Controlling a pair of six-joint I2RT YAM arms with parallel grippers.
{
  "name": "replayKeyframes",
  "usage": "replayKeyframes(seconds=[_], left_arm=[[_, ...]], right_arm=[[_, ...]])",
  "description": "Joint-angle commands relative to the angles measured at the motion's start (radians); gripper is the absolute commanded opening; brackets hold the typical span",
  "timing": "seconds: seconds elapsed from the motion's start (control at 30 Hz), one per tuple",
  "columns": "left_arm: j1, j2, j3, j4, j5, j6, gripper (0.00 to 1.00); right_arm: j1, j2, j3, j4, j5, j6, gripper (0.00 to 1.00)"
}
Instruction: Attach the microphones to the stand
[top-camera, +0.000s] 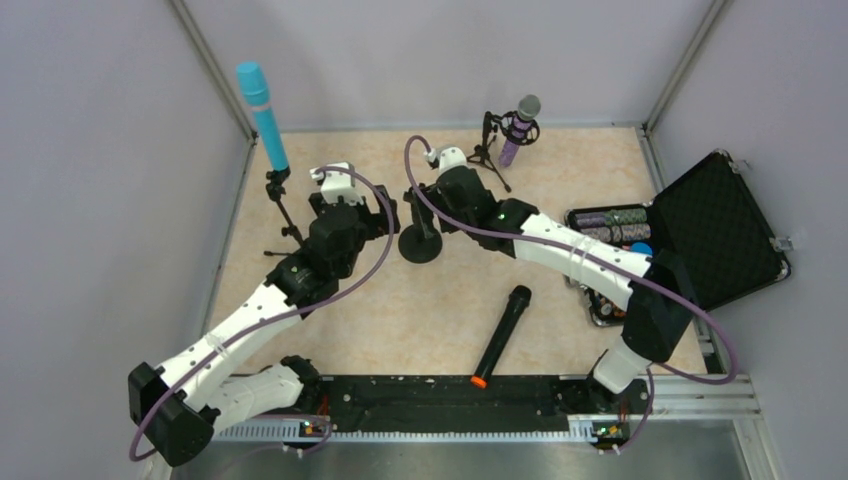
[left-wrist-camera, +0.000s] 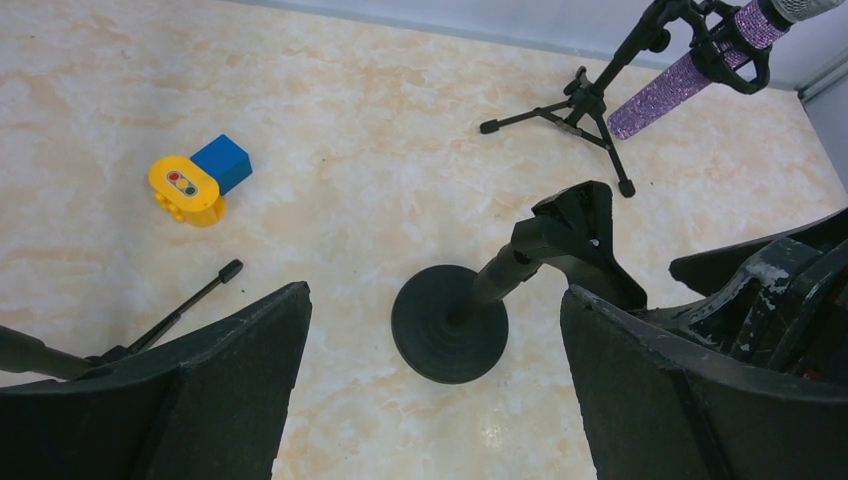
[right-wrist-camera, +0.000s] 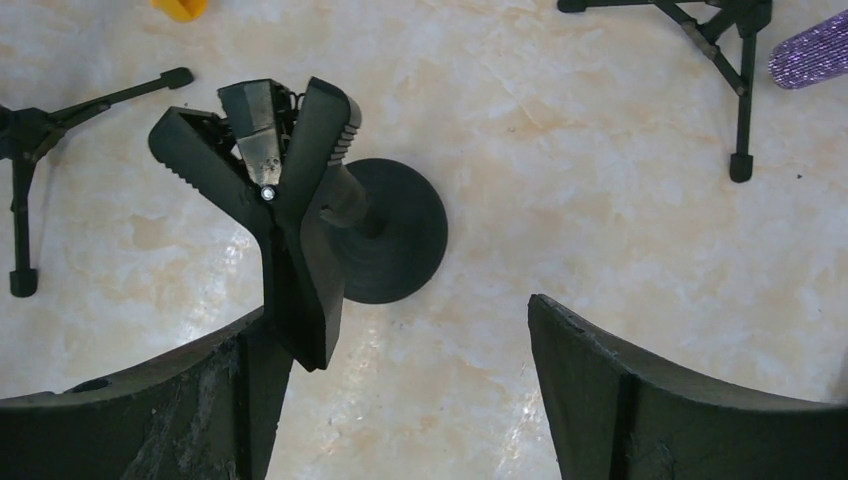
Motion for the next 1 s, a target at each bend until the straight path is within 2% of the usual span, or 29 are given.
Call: replayKeyframes(seconds=[0.0,0.13,0.4,0.6,0.7,0.77,0.87,0.97], left_arm=[[0.005,0.008,-0.008,0.037,0.020,-0.002,0.99],[0.005,0.020,-0.008,0.037,0.039,0.006,0.99],[0.005,0.056,-0.014,0.051,0.139,0.033,0.99],[0.005,0.076,-0.023,0.044,0.178,0.039,0.99],[0.005,0.068,-0.026,0.051,0.179,0.051,0.99],[0.005,0.062,-0.024,0.053,0.182,0.060,0.99],[0.005,0.052,-0.015,0.040,0.192,0.075,0.99],[0.005,0.051,0.001,0.013,0.190,0.093,0.99]], right_arm=[[0.006,-0.050,-0.010,0.006,0.087,-0.017,0.82],[-0.018,-0.060,-0.036,0.014,0.075,-0.001,0.82],[-0.153,-0.097,-0.132,0.120,-0.128,0.104,0.82],[-0.179,-0.107,-0.144,0.126,-0.184,0.111,0.84],[-0.187,-0.139,-0.179,0.143,-0.260,0.111,0.86],[-0.207,-0.172,-0.220,0.173,-0.356,0.118,0.87],[-0.265,-0.221,-0.304,0.268,-0.583,0.159,0.89],[-0.334,-0.277,-0.419,0.489,-0.864,0.259,0.93]])
